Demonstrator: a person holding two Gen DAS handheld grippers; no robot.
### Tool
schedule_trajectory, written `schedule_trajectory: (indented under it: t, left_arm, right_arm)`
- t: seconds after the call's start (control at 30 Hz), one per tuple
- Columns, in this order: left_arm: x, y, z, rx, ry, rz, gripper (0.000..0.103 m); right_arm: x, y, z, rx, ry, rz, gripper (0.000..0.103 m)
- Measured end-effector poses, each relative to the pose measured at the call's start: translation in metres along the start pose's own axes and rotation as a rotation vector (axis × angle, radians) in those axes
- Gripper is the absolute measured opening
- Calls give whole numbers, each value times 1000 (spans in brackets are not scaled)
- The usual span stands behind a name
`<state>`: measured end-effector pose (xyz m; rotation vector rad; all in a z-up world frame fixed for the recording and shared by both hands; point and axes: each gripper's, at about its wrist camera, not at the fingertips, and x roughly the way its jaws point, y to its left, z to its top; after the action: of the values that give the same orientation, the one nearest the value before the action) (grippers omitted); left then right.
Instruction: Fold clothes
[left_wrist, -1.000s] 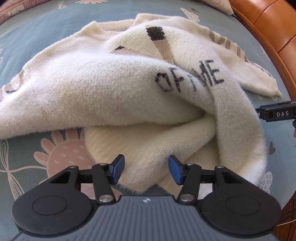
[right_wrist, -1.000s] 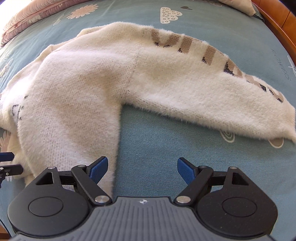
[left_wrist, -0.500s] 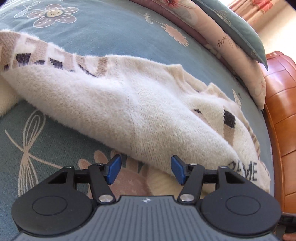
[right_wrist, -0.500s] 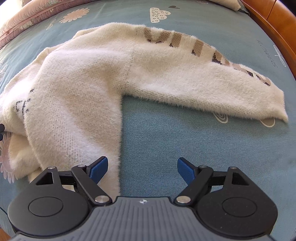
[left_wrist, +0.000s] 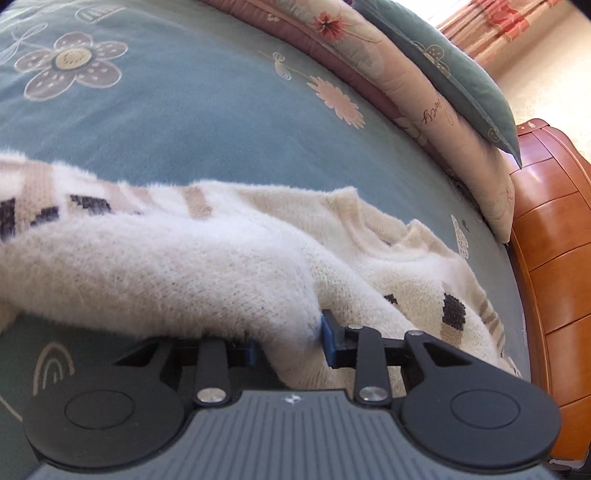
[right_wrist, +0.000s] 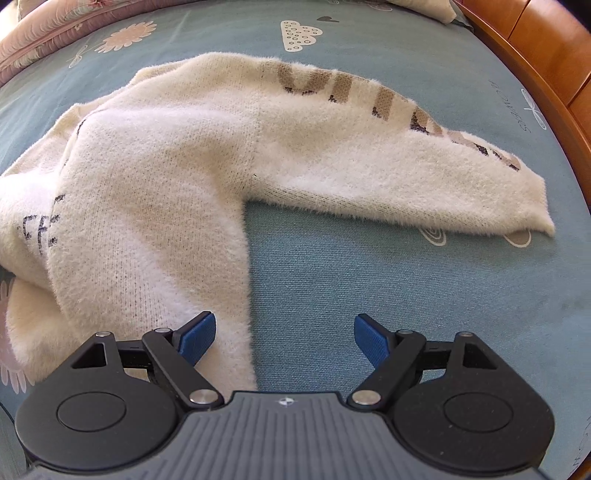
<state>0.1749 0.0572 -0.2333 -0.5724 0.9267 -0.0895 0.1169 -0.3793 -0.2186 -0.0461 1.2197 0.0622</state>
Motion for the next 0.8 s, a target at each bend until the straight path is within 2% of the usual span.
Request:
schedule_trajectory:
  t: [0.27, 0.4, 0.5, 0.57, 0.63, 0.8]
  left_arm:
    - [38, -30, 80, 159, -22, -6, 29]
    - [71, -43, 100, 214, -21, 13, 29]
    - [89, -46, 98, 222, 27, 21, 30]
    - [85, -44, 91, 240, 41, 9, 31]
    - [73, -40, 83, 259, 63, -10, 33]
    - [35, -27, 60, 286, 175, -41, 37]
  right_arm:
    - [-15, 13, 5, -8, -53, -2, 85]
    - [-19, 18, 2, 9, -73, -9, 85]
    - [-17, 21, -6, 28, -63, -5, 85]
    - [-17, 23, -11, 40, -56, 1, 85]
    - [-17, 24, -16, 44, -54, 13, 85]
    - [-20, 24, -20, 39, -56, 20, 85]
